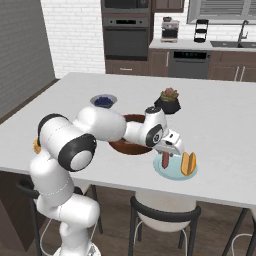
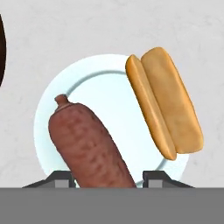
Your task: Place one bun and one sausage from the bowl on each plate.
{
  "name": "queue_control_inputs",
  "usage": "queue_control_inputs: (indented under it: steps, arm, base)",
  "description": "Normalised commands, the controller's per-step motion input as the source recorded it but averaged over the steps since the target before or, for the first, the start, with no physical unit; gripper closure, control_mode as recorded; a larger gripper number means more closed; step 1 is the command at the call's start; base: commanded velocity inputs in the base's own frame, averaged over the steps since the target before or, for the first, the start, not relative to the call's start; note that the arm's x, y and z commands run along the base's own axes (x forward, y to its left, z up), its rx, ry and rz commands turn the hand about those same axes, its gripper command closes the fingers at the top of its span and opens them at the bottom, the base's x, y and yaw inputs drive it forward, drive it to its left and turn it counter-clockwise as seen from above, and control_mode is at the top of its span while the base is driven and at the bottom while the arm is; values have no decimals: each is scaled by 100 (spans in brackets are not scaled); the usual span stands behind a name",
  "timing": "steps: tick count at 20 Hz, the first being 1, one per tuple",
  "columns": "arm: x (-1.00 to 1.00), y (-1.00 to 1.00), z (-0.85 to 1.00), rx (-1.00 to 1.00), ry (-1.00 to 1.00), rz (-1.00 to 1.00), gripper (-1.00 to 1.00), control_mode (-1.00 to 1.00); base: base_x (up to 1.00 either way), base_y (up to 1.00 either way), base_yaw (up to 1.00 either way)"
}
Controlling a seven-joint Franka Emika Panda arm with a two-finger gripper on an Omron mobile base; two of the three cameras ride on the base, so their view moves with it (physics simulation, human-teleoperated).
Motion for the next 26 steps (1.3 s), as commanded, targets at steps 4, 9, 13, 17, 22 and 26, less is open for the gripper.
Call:
queue_control_inputs:
  steps: [4,9,13,17,22,26]
  arm:
    - [2,-3,-28,4,0,0,100,-100]
    - [25,-13,-22,4,0,0,100,-100]
    - [27,-25,-23,3,0,0,-100,-100]
    - [23,-29,-14,3,0,0,-100,-100]
    - [2,-5,2,4,0,0,-100,-100]
    - [-33,0,65,7,-9,0,-100,-100]
  base:
    - [0,0,0]
    - [0,0,0]
    - [0,0,0]
    - [0,0,0]
    - [0,0,0]
    - [0,0,0]
